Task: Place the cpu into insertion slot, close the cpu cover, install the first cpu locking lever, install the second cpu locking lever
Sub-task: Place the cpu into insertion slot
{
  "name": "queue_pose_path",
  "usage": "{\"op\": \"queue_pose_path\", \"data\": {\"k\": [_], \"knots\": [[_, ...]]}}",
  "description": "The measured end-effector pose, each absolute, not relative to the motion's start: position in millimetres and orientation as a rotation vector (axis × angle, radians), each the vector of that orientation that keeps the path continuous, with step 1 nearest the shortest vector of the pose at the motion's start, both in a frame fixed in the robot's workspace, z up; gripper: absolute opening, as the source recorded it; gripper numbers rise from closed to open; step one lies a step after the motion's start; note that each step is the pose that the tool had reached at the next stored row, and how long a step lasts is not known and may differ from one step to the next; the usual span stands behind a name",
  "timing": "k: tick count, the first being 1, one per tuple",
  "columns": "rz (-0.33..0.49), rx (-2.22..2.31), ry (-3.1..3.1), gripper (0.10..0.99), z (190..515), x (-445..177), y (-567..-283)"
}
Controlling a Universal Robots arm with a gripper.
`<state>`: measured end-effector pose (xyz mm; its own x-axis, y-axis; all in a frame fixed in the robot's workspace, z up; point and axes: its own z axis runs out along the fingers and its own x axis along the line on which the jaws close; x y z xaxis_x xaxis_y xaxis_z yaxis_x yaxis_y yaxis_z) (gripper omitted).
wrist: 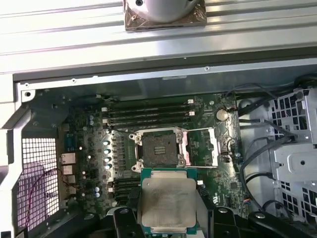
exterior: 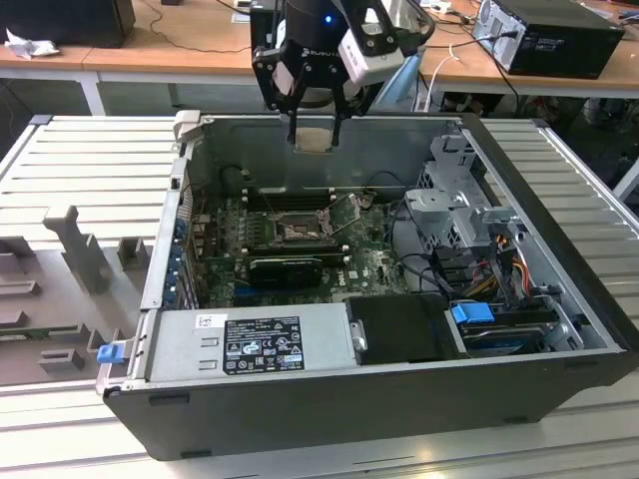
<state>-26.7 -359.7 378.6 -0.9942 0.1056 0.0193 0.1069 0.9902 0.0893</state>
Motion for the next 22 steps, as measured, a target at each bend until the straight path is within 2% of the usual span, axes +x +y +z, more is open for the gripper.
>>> {"op": "queue_pose_path", "data": {"k": [22], "knots": [[-0.142,-0.306,-3.113,0.525,378.6,-26.7,-359.7]]}}
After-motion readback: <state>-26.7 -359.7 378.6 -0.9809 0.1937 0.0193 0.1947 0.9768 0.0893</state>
